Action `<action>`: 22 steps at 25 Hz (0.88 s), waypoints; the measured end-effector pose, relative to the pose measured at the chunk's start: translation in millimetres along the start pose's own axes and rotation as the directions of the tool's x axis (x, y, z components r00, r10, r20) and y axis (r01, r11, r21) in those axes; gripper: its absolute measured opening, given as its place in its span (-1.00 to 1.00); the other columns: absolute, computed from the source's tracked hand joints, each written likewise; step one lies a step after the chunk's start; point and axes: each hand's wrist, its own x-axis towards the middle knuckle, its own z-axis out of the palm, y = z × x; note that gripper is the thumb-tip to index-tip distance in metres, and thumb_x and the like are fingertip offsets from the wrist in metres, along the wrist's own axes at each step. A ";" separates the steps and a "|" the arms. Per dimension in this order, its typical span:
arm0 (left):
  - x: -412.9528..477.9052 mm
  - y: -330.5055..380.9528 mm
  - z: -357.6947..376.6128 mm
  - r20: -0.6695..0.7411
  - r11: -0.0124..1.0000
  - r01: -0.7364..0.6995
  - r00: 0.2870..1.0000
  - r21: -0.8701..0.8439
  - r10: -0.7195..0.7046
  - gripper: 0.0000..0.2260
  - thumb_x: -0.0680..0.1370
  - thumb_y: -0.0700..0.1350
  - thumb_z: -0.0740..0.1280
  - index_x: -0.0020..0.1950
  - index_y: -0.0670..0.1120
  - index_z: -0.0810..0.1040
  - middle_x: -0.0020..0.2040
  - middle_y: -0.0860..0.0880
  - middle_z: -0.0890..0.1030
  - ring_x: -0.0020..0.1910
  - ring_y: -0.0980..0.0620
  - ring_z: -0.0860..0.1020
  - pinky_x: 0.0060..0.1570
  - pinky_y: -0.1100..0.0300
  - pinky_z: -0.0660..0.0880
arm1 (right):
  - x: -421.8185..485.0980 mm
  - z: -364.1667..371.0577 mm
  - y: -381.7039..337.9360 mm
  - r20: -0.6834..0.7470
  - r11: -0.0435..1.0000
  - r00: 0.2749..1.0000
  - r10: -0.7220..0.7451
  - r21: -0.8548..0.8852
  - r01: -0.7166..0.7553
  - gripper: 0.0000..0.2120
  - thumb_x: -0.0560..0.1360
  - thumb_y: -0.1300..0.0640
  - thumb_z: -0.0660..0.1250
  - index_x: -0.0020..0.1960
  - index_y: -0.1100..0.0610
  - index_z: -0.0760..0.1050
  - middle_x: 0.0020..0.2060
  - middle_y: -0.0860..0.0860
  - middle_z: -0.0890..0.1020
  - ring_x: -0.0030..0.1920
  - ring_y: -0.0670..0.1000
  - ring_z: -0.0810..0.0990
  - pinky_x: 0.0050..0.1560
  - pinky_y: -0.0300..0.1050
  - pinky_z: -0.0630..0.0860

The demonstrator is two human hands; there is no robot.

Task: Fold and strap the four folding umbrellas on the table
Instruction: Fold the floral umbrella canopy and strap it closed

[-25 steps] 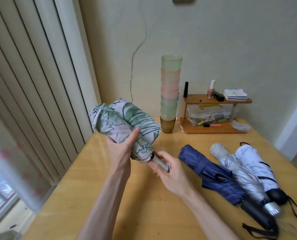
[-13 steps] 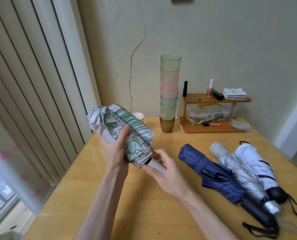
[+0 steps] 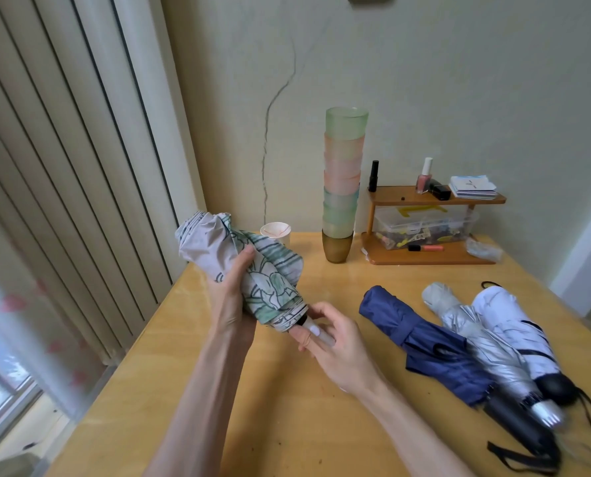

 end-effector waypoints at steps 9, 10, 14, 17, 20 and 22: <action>-4.7 0.0 2.6 0.076 1.000 0.002 0.997 0.019 -0.003 -0.71 0.49 -0.07 0.51 0.13 -0.19 0.62 -0.04 -0.25 0.67 -0.15 -0.20 0.64 0.00 -0.12 0.66 | -5.2 -6.8 -18.3 0.112 0.987 0.987 0.116 0.094 -0.127 -0.65 0.61 -0.01 0.42 0.36 0.04 0.58 -0.05 0.11 0.71 -0.16 0.00 0.60 -0.16 -0.16 0.54; -4.1 -0.8 2.1 0.061 1.000 -0.004 0.998 0.014 0.003 -0.71 0.50 -0.09 0.53 0.13 -0.19 0.61 -0.04 -0.26 0.66 -0.13 -0.21 0.64 0.02 -0.13 0.65 | -4.7 -3.2 -17.6 0.057 0.991 0.994 0.091 0.097 -0.096 -0.60 0.57 0.05 0.49 0.38 0.02 0.56 0.04 0.09 0.71 -0.11 -0.01 0.62 -0.16 -0.16 0.55; -8.0 3.1 2.0 0.138 0.999 0.042 0.989 0.017 -0.044 -0.82 0.50 -0.04 0.49 -0.01 -0.13 0.67 -0.10 -0.19 0.69 -0.15 -0.14 0.67 -0.02 -0.06 0.67 | -3.7 -4.0 -18.2 -0.041 0.991 0.996 0.077 0.116 -0.072 -0.73 0.54 0.18 0.53 0.23 0.12 0.66 -0.14 0.05 0.74 -0.24 -0.04 0.64 -0.23 -0.13 0.52; -6.0 6.2 -0.1 0.212 0.998 0.055 0.976 0.006 -0.055 -0.76 0.46 0.03 0.52 -0.04 -0.11 0.67 -0.10 -0.13 0.66 -0.15 -0.08 0.63 0.10 -0.13 0.56 | -7.3 -7.0 -22.9 0.076 0.980 0.989 0.129 0.141 -0.139 -0.72 0.61 0.02 0.42 0.12 0.25 0.69 -0.26 0.09 0.70 -0.26 0.03 0.65 -0.18 -0.11 0.56; -2.3 5.5 -0.8 0.140 0.999 0.046 0.989 0.029 -0.050 -0.63 0.41 0.05 0.57 0.08 -0.14 0.62 -0.06 -0.18 0.61 -0.12 -0.13 0.60 0.13 -0.23 0.53 | -7.0 -0.5 -24.5 0.081 0.984 0.990 0.112 0.130 -0.122 -0.71 0.61 -0.01 0.41 0.21 0.16 0.67 -0.10 0.10 0.73 -0.19 0.02 0.65 -0.16 -0.12 0.57; -2.6 2.6 0.4 0.088 0.999 0.036 0.995 0.032 -0.039 -0.53 0.42 0.02 0.60 0.21 -0.16 0.58 -0.01 -0.22 0.61 -0.05 -0.19 0.61 0.14 -0.28 0.58 | -4.7 0.7 -18.3 -0.004 0.996 0.998 0.058 0.071 -0.058 -0.68 0.56 0.05 0.51 0.30 0.02 0.62 0.05 0.08 0.72 -0.15 -0.03 0.66 -0.17 -0.16 0.56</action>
